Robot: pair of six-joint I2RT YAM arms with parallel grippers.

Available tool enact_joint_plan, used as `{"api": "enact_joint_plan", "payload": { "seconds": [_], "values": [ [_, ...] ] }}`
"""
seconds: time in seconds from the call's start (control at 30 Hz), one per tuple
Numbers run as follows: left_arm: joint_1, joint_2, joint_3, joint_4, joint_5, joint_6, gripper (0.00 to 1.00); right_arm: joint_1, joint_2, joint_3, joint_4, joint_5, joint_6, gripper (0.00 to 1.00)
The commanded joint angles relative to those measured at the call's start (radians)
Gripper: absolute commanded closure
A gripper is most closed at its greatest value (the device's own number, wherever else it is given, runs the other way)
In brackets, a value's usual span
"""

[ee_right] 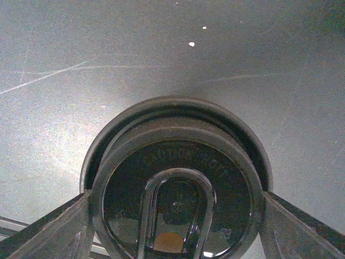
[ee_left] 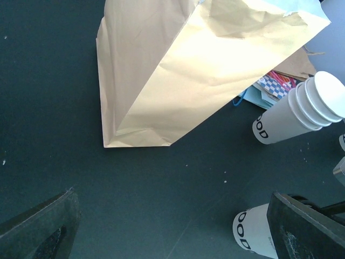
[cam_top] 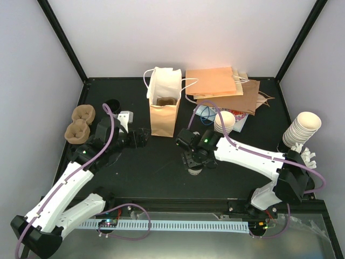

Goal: Pack the takeout coffee

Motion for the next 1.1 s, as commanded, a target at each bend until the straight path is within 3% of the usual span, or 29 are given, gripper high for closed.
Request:
{"api": "enact_joint_plan", "payload": {
  "seconds": [0.0,0.3,0.57,0.83,1.07],
  "values": [
    [0.015,0.003,0.036,-0.012,0.016,0.019,0.03,0.007,0.017,0.002,-0.007,0.031,0.015,0.18],
    [0.030,0.034,0.064,-0.013,0.027,0.030,0.02,0.007,-0.011,0.027,-0.029,0.061,-0.003,0.19],
    [0.043,0.175,0.192,0.006,0.021,0.045,0.01,0.006,-0.087,0.080,-0.060,0.095,-0.032,0.19],
    [0.048,0.432,0.495,-0.085,-0.098,0.078,0.01,0.005,-0.152,0.093,-0.062,0.100,-0.071,0.19],
    [0.055,0.733,0.815,-0.292,-0.234,0.082,0.05,0.005,-0.212,0.102,-0.067,0.117,-0.112,0.19]
  ]
}}
